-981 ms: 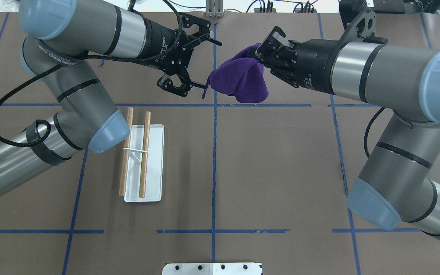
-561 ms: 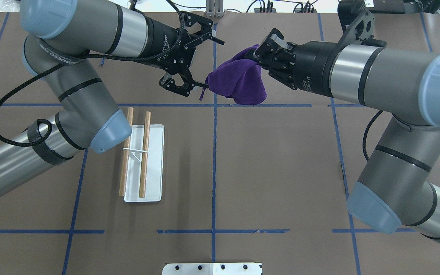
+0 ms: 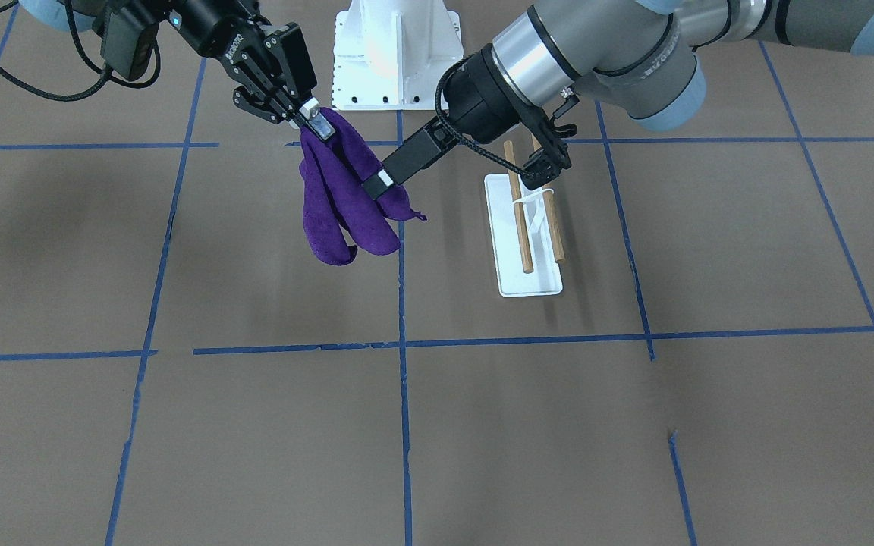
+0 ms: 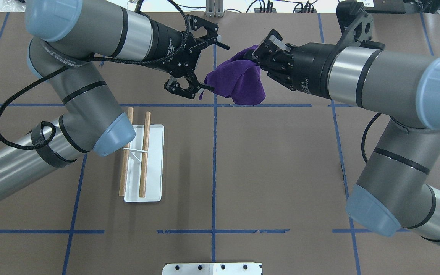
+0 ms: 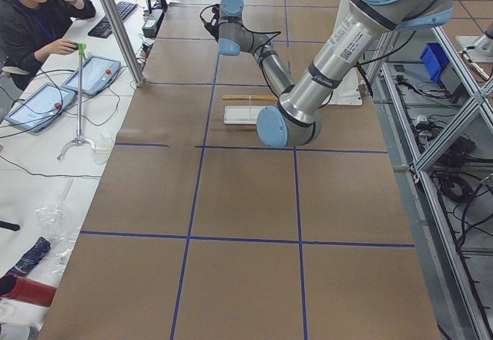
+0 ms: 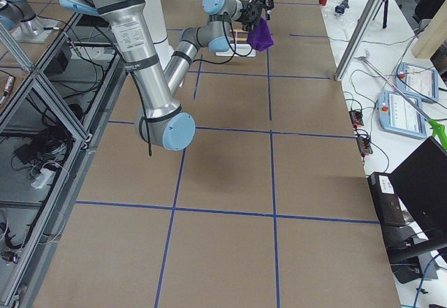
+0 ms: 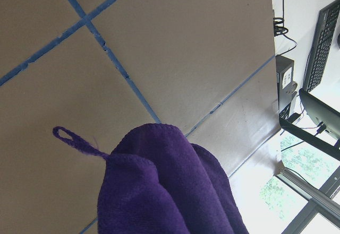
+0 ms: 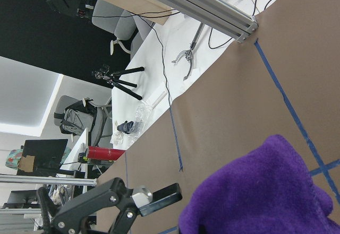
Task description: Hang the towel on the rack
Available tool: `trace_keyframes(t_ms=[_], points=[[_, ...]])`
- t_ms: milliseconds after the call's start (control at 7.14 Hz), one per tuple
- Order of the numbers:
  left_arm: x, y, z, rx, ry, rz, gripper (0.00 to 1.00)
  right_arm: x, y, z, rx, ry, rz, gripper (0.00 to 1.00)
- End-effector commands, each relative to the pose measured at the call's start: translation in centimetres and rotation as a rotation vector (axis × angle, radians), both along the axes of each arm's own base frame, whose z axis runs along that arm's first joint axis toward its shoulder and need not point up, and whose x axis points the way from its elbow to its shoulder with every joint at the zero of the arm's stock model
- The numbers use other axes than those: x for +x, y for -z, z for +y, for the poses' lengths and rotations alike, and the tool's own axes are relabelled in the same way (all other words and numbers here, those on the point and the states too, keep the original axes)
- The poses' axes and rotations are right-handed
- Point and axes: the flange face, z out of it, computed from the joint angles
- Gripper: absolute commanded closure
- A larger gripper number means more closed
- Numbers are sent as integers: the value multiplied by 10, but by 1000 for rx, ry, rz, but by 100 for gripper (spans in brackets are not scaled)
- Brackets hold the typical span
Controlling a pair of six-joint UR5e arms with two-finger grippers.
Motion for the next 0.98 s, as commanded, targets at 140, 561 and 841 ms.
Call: trace_keyframes(t_ms=[140, 561, 841], points=[[7, 3, 6, -4, -2, 7, 15, -1, 0, 1, 1, 0, -1, 100], [11, 6, 10, -5, 5, 15, 47, 2, 2, 2, 5, -1, -4, 100], [11, 5, 11, 2, 4, 12, 49, 5, 2, 2, 9, -2, -4, 100]])
